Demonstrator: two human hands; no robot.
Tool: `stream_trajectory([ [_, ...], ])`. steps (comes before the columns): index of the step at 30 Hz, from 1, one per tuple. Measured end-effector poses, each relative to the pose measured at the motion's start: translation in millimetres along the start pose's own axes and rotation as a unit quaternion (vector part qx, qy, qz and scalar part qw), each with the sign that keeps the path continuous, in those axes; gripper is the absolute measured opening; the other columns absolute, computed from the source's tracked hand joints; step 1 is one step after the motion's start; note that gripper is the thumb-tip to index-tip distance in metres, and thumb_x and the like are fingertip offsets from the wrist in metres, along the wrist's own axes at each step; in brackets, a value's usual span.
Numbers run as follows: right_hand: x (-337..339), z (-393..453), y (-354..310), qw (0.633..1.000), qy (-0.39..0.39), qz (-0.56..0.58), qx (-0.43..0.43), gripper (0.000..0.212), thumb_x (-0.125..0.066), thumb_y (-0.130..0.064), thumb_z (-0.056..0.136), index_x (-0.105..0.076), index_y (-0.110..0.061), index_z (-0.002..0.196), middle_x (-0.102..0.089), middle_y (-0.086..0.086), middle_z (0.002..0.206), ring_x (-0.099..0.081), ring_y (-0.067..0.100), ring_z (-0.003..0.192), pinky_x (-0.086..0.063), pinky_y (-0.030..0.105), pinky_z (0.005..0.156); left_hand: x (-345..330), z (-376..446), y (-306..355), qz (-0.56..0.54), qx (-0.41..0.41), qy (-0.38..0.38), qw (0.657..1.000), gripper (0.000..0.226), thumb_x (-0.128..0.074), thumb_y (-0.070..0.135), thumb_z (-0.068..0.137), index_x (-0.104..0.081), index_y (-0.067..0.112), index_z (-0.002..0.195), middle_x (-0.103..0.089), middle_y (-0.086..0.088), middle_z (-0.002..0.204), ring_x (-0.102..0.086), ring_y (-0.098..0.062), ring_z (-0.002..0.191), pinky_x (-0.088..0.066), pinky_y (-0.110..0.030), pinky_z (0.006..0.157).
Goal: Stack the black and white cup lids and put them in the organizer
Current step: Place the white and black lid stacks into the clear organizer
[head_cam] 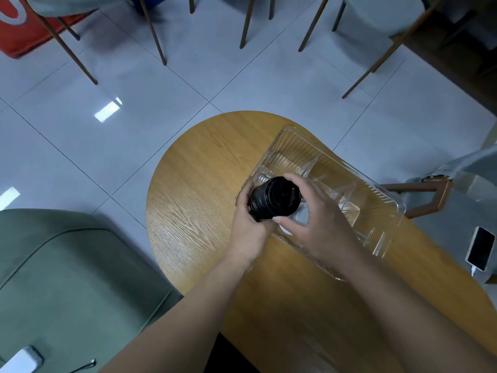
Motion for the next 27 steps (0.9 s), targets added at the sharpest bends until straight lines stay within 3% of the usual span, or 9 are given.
stream_trajectory([
  [4, -2, 7, 2, 1.000, -0.007, 0.004, 0.002, 0.080, -0.087, -0.036, 0.092, -0.043, -0.035, 0.160, -0.058, -0.013, 0.151, -0.057, 0.011, 0.137, -0.054, 0.037, 0.113, 0, 4, -2, 0.051, -0.015, 0.037, 0.998, 0.101, -0.079, 0.008, 0.078, -0.040, 0.028, 0.168, -0.064, 0.008, 0.150, -0.065, -0.008, 0.137, -0.055, -0.025, 0.112],
  [9, -4, 22, 13, 1.000, -0.011, -0.003, 0.000, 0.080, -0.088, -0.038, 0.089, -0.044, -0.037, 0.156, -0.060, -0.014, 0.148, -0.058, 0.018, 0.135, -0.054, 0.046, 0.111, -16, 7, 0, 0.059, 0.013, 0.094, 0.994, 0.081, -0.079, 0.004, 0.091, -0.035, 0.020, 0.157, -0.061, 0.009, 0.134, -0.065, -0.004, 0.120, -0.052, -0.009, 0.087],
  [12, -2, 29, 19, 1.000, -0.011, -0.028, 0.000, 0.078, -0.088, -0.039, 0.088, -0.047, -0.033, 0.154, -0.063, -0.013, 0.145, -0.056, 0.020, 0.134, -0.049, 0.052, 0.114, -21, 16, -5, 0.020, 0.057, 0.109, 0.992, 0.069, -0.071, -0.006, 0.091, -0.043, 0.018, 0.149, -0.064, 0.006, 0.125, -0.069, -0.012, 0.114, -0.056, -0.020, 0.087],
  [14, -2, 31, 18, 0.999, -0.005, -0.034, 0.004, 0.077, -0.089, -0.039, 0.087, -0.049, -0.030, 0.153, -0.064, -0.012, 0.143, -0.054, 0.017, 0.133, -0.046, 0.053, 0.117, -22, 20, -11, -0.090, 0.101, 0.119, 0.984, 0.062, -0.058, -0.013, 0.090, -0.052, 0.019, 0.142, -0.071, -0.003, 0.124, -0.073, -0.022, 0.114, -0.064, -0.040, 0.096],
  [16, -2, 33, 16, 0.999, 0.007, -0.037, 0.010, 0.078, -0.090, -0.039, 0.086, -0.051, -0.028, 0.152, -0.066, -0.011, 0.141, -0.053, 0.012, 0.130, -0.044, 0.052, 0.118, -22, 21, -19, -0.220, 0.153, 0.149, 0.952, 0.061, -0.043, -0.018, 0.085, -0.062, 0.011, 0.135, -0.075, -0.012, 0.119, -0.075, -0.028, 0.105, -0.062, -0.048, 0.093],
  [19, -6, 34, 15, 0.998, 0.019, -0.052, 0.016, 0.080, -0.092, -0.041, 0.083, -0.051, -0.027, 0.151, -0.067, -0.011, 0.140, -0.051, 0.009, 0.129, -0.041, 0.048, 0.120, -24, 23, -22, -0.332, 0.199, 0.183, 0.904, 0.042, -0.039, -0.003, 0.084, -0.073, 0.012, 0.103, -0.074, -0.010, 0.097, -0.070, -0.029, 0.091, -0.054, -0.050, 0.090],
  [21, -9, 33, 14, 0.997, 0.032, -0.071, 0.021, 0.083, -0.094, -0.042, 0.080, -0.052, -0.026, 0.150, -0.068, -0.010, 0.139, -0.056, 0.016, 0.130, -0.038, 0.045, 0.122, -26, 29, -19, -0.360, 0.207, 0.193, 0.889, 0.021, -0.044, 0.015, 0.090, -0.065, 0.018, 0.089, -0.068, -0.012, 0.097, -0.064, -0.031, 0.094, -0.049, -0.050, 0.090],
  [25, -13, 32, 12, 0.995, 0.048, -0.090, 0.013, 0.084, -0.098, -0.040, 0.076, -0.054, -0.022, 0.146, -0.069, -0.006, 0.137, -0.059, 0.021, 0.131, -0.036, 0.044, 0.123, -29, 35, -14, -0.280, 0.200, 0.153, 0.927, 0.033, -0.050, 0.033, 0.109, -0.074, 0.012, 0.104, -0.074, -0.016, 0.098, -0.072, -0.030, 0.088, -0.056, -0.046, 0.086],
  [27, -15, 31, 14, 0.994, 0.055, -0.096, 0.004, 0.083, -0.098, -0.039, 0.075, -0.054, -0.021, 0.143, -0.070, -0.003, 0.135, -0.061, 0.024, 0.129, -0.037, 0.045, 0.122, -30, 36, -13, -0.265, 0.200, 0.142, 0.933, 0.040, -0.050, 0.039, 0.112, -0.075, 0.008, 0.114, -0.079, -0.019, 0.105, -0.078, -0.033, 0.095, -0.063, -0.047, 0.089],
])
Point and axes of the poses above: each hand's wrist, its own z-axis towards the middle knuckle, its own x-axis out of the back of the hand, y = z × x, the point moved 7 cm from there along z, towards the middle knuckle
